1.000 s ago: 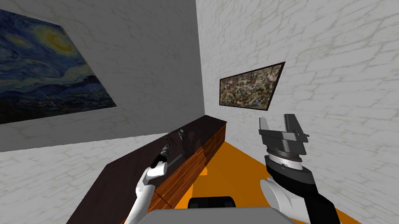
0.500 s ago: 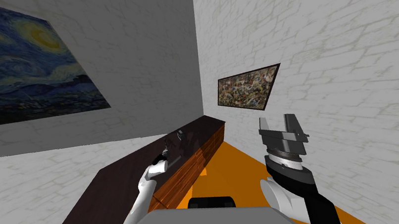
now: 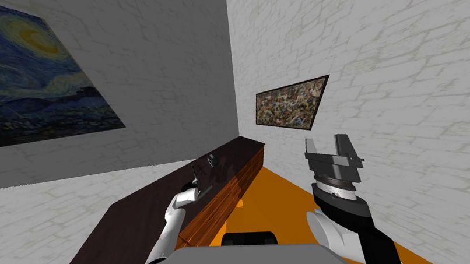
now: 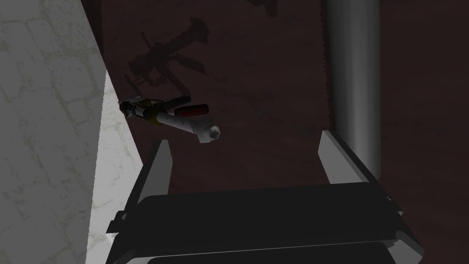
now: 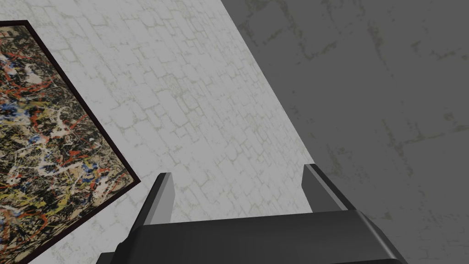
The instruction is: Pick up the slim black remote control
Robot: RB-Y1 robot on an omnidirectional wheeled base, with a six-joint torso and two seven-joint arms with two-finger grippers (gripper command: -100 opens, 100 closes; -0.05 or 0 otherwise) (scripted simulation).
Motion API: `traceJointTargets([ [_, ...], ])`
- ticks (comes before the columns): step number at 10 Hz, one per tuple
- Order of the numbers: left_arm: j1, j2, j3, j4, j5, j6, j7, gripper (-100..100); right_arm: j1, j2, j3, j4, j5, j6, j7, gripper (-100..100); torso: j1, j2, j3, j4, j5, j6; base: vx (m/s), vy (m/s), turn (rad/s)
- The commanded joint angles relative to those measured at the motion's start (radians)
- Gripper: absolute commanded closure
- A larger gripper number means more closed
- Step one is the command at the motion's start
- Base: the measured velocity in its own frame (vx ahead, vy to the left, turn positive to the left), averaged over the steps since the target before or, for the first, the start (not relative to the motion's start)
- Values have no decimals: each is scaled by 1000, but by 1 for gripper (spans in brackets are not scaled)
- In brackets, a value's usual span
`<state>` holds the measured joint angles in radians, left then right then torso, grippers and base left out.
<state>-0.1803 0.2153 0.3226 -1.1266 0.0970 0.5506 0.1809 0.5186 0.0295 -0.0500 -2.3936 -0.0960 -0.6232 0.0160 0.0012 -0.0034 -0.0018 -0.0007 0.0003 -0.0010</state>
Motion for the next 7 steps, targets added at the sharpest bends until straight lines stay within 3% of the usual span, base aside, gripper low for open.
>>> traceJointTargets([
  [1, -9, 7, 4, 28, 8, 29, 3, -100, 0, 0, 0, 0, 0, 0, 0, 0, 0, 0, 0, 0, 0, 0, 25, 13, -35],
  [4, -60, 24, 24, 105, 15, 125, 19, -100, 0, 0, 0, 0, 0, 0, 0, 0, 0, -1, -1, 0, 0, 0, 41, 16, -30],
  [7, -83, 33, 33, 174, 18, 174, 27, -100, 0, 0, 0, 0, 0, 0, 0, 0, 0, -2, -1, 0, 0, 0, 46, 11, -15],
])
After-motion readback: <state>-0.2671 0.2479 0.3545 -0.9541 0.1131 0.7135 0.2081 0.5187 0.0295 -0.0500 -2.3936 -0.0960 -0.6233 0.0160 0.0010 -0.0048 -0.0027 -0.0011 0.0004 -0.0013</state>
